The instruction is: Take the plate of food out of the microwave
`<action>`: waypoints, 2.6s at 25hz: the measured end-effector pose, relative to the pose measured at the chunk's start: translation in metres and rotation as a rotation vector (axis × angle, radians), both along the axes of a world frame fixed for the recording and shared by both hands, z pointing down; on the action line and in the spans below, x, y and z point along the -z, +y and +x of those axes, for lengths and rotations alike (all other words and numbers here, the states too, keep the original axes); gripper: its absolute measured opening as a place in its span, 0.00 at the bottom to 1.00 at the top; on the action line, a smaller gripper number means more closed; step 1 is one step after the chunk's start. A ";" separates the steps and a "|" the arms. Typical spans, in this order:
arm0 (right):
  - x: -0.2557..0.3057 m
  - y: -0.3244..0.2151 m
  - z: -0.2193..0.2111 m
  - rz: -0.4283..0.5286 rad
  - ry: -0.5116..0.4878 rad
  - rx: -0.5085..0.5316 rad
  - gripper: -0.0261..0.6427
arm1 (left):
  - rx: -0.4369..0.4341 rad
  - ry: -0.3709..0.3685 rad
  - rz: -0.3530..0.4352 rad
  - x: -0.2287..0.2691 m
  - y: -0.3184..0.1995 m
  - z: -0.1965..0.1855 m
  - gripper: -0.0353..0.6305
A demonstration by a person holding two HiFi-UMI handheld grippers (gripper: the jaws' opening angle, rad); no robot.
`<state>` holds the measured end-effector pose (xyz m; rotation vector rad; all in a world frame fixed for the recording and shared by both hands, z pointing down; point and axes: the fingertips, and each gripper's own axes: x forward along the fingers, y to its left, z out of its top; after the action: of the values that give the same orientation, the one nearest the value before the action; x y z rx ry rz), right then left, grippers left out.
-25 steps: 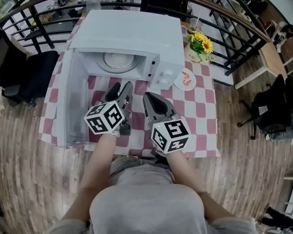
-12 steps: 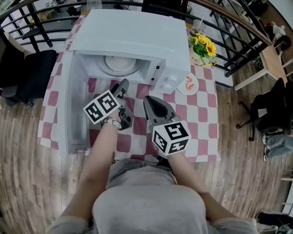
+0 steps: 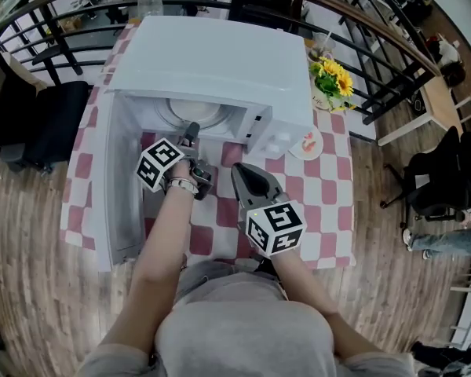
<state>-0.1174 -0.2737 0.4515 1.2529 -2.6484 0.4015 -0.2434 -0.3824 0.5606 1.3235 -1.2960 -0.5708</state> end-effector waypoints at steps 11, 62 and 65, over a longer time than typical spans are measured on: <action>-0.019 -0.012 0.006 -0.050 0.013 -0.020 0.07 | 0.121 0.003 -0.224 -0.023 -0.029 -0.013 0.53; -0.015 0.001 0.021 -0.040 -0.022 -0.044 0.07 | 0.155 0.064 -0.321 -0.039 -0.003 -0.013 0.39; -0.015 0.002 0.020 -0.038 -0.023 -0.044 0.07 | 0.143 0.066 -0.295 -0.032 -0.005 -0.012 0.28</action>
<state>-0.0970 -0.2717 0.4665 1.3044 -2.6234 0.4739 -0.2554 -0.3873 0.5928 0.9681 -1.3691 -0.4961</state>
